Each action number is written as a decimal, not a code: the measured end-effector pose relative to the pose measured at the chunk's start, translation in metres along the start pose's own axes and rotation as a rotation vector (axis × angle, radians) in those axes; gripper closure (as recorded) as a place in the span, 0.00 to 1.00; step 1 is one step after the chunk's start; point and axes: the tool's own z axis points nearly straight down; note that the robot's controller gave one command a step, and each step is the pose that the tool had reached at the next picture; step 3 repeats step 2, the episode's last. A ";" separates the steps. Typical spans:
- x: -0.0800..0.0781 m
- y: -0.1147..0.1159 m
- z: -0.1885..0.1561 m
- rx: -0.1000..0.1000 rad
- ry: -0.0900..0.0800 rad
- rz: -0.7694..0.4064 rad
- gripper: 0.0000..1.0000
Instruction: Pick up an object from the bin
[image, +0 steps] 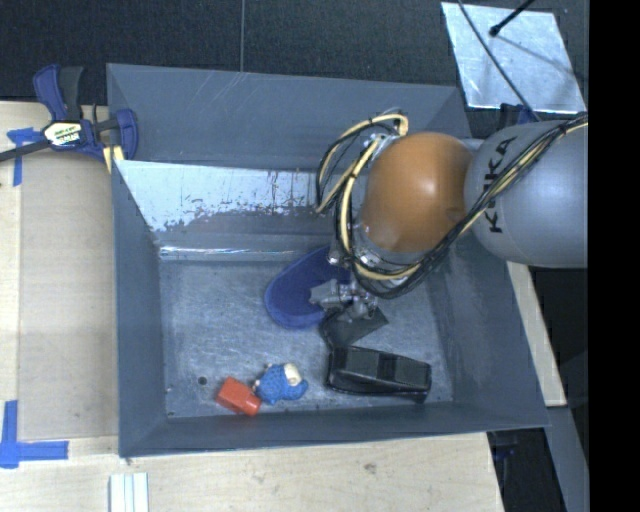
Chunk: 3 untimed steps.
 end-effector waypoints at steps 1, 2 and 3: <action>-0.002 -0.004 -0.085 -0.006 0.007 0.002 1.00; -0.002 -0.005 -0.096 -0.010 0.007 0.005 1.00; -0.002 -0.005 -0.096 -0.010 0.007 0.005 1.00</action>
Offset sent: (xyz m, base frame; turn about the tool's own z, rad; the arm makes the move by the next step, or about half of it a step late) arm 0.0000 0.0000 0.0800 0.0001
